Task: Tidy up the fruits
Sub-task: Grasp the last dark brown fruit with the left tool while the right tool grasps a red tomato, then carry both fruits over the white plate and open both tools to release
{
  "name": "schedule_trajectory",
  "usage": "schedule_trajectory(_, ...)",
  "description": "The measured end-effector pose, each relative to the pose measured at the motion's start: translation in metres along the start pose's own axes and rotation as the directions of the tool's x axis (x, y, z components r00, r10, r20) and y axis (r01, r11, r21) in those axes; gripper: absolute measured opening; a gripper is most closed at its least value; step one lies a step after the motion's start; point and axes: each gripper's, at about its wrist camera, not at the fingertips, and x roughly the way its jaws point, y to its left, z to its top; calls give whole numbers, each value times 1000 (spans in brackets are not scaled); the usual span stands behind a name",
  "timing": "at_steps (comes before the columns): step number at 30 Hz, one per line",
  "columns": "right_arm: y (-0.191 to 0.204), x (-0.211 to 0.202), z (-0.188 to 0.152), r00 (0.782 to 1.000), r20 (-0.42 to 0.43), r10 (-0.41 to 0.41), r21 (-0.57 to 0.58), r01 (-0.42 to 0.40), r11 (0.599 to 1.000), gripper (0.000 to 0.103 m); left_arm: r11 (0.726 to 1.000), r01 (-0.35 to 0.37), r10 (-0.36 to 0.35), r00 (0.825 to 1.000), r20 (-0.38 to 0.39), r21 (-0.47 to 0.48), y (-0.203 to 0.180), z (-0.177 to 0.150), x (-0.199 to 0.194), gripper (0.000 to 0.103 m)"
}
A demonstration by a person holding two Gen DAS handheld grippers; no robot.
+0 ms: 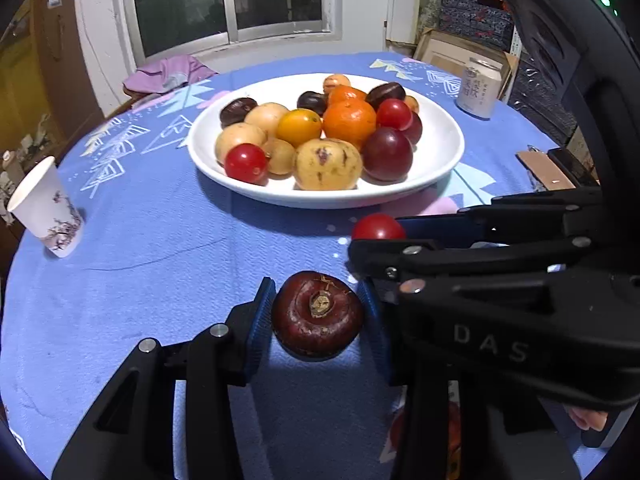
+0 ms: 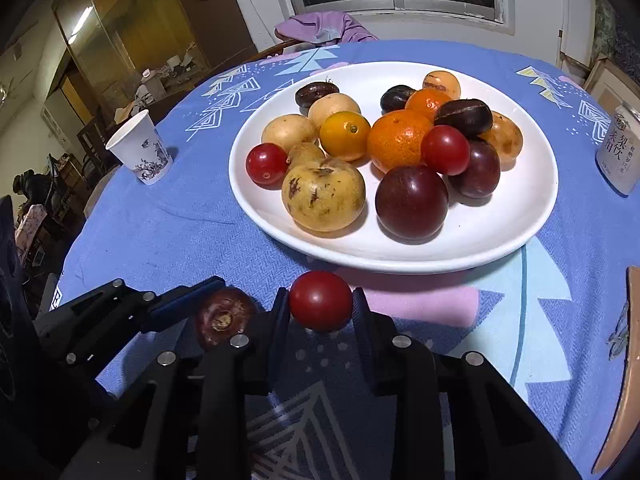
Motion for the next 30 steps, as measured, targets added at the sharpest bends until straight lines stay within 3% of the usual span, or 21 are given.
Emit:
schedule_trajectory(6, -7, -20, -9, 999, 38, 1, -6, 0, 1000, 31, 999, -50, 50, 998, 41, -7, 0, 1, -13, 43)
schedule_trajectory(10, -20, -52, -7, 994, 106, 3, 11, -4, 1000, 32, 997, -79, 79, 992, 97, -7, -3, 11, -29, 43)
schedule_trajectory(17, -39, -93, 33, 973, 228, -35, 45, 25, 999, 31, 994, -106, 110, 979, 171, -29, -2, 59, -43, 43)
schedule_trajectory(23, -48, -83, 73, 964, 250, -86, 55, 75, 996, 31, 993, -110, 115, 978, 173, -37, 0, 100, -21, 43)
schedule_trajectory(30, -58, -41, 108, 963, 230, -137, 60, 126, 990, 31, 990, -127, 134, 983, 127, -66, 13, 128, 33, 43)
